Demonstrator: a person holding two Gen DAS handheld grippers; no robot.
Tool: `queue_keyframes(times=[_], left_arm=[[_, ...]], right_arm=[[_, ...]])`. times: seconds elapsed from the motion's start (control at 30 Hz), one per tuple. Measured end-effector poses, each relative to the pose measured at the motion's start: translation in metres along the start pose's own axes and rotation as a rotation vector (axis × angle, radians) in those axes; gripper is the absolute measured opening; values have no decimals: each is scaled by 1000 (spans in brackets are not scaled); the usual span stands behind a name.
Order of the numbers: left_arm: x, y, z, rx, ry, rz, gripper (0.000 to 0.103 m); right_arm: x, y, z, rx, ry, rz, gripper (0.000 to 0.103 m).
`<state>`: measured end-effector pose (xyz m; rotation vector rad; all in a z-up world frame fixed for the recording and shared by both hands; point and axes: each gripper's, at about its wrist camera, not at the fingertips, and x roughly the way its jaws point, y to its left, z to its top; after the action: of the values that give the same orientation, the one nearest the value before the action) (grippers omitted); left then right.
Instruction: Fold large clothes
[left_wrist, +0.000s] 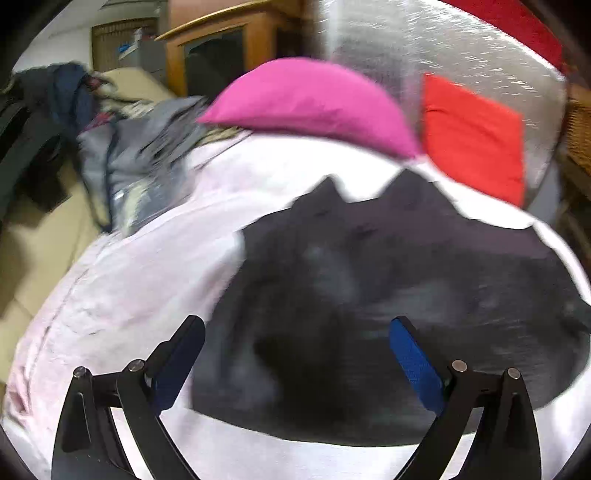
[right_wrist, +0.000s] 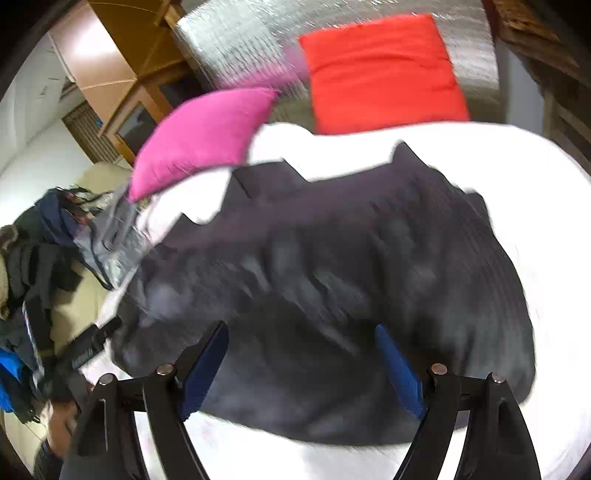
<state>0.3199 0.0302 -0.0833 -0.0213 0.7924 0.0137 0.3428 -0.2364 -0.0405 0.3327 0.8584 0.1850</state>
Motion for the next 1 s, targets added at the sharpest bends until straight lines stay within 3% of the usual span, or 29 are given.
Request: queue_keyframes(times=[0.1, 0.17, 0.33, 0.43, 0.53, 0.63, 0.73, 0.87, 1.0], left_arm=[[-14, -49, -11, 123, -50, -43, 100], [-8, -76, -21, 204, -58, -13, 100], [37, -94, -38, 264, 56, 15, 101], [50, -91, -38, 255, 77, 12, 103], [49, -91, -31, 266, 97, 5, 103], [30, -76, -19, 239, 40, -20, 103], [2, -44, -16, 161, -28, -35, 103], [-15, -2, -14, 43, -48, 0, 103], [-15, 18, -13, -28, -58, 28, 103]], right_arm=[[24, 27, 27, -86, -4, -123, 84], [47, 37, 39, -133, 37, -181, 84], [107, 32, 33, -200, 179, -332, 84], [115, 33, 26, -245, 173, -375, 86], [108, 31, 31, -215, 179, -365, 86], [67, 34, 32, -190, 99, -309, 86], [23, 34, 13, -167, 51, -221, 86], [-16, 28, -28, -158, 19, -156, 86], [-21, 16, -50, -124, -9, -199, 86]])
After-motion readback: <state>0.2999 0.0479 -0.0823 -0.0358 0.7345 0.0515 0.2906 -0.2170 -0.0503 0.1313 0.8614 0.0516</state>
